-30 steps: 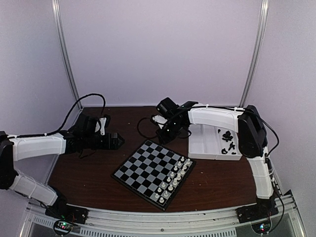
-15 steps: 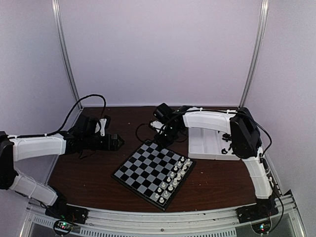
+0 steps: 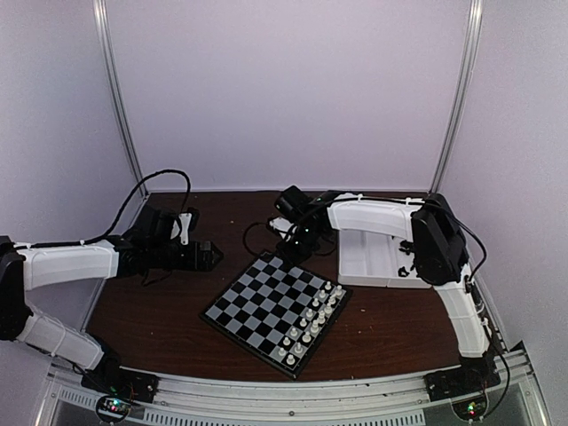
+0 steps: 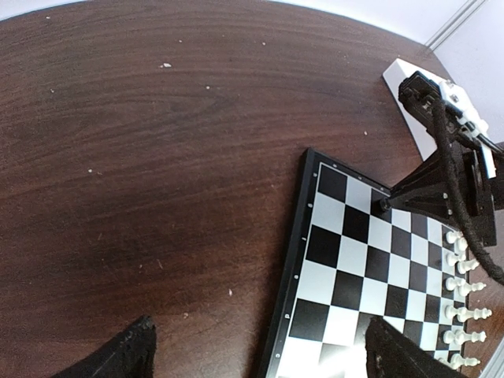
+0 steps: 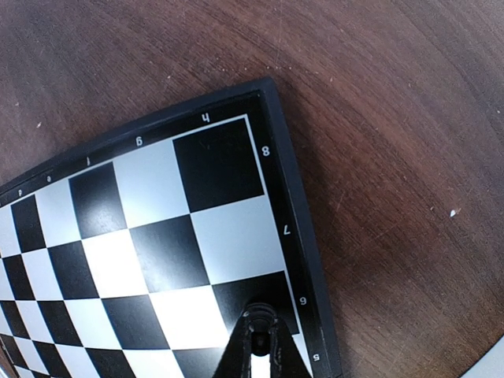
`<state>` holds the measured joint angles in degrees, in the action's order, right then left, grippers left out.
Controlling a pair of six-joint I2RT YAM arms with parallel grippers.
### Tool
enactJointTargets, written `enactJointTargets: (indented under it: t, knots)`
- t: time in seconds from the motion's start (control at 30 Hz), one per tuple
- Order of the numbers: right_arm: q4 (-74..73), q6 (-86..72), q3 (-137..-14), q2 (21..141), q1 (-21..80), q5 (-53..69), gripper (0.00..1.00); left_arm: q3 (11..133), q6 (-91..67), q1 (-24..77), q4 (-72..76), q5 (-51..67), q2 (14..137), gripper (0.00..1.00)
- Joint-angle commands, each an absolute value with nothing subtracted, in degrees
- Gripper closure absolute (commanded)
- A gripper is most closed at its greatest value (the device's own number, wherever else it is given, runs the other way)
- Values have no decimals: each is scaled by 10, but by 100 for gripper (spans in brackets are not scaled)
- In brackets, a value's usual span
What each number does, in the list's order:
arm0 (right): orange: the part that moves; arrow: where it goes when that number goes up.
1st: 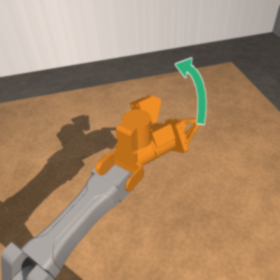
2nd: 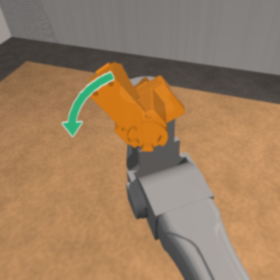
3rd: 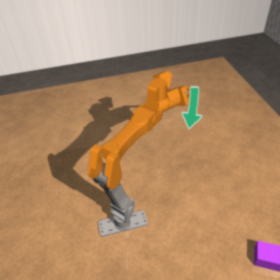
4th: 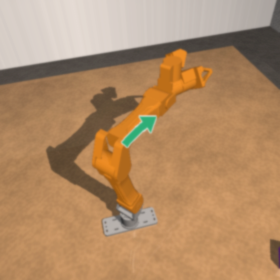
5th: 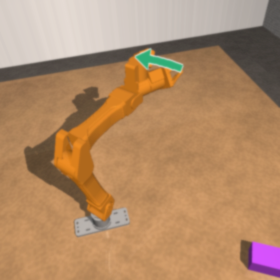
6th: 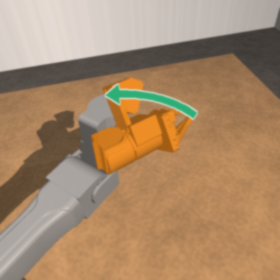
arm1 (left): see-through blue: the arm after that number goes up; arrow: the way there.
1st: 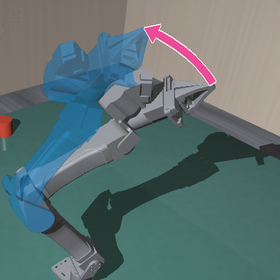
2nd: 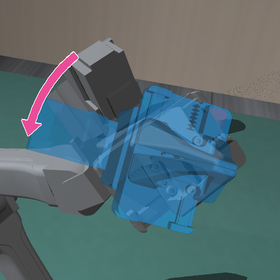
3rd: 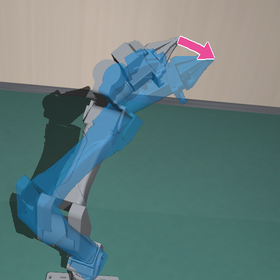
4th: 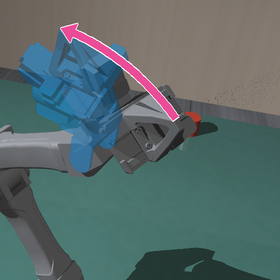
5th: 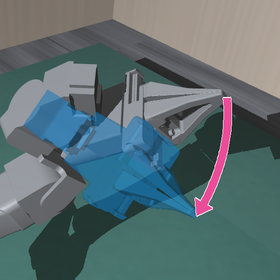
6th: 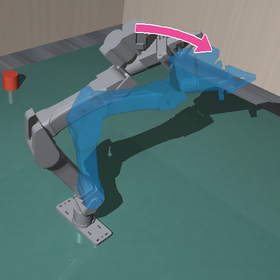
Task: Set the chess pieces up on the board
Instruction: Place the chess piece on the chessboard.
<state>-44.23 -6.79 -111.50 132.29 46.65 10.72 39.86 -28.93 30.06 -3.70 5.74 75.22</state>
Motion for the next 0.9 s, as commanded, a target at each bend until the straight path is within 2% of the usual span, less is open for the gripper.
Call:
enactJointTargets:
  t: [0.0, 0.23, 0.53, 0.73, 0.87]
  knots:
    - [-442, -65, -1134, 1339, 473, 106, 93, 401, -278, 303, -25, 51, 755, 8]
    - [-443, -66, -1139, 1344, 475, 107, 92, 402, -276, 302, -25, 50, 756, 8]
    - [-449, -62, -1142, 1330, 475, 94, 74, 404, -275, 303, -26, 51, 758, 8]
    - [-436, -66, -1128, 1290, 475, 89, 70, 402, -284, 303, -48, 58, 752, 7]
    - [-417, -69, -1075, 1238, 475, 86, 69, 385, -314, 302, -84, 73, 736, 8]
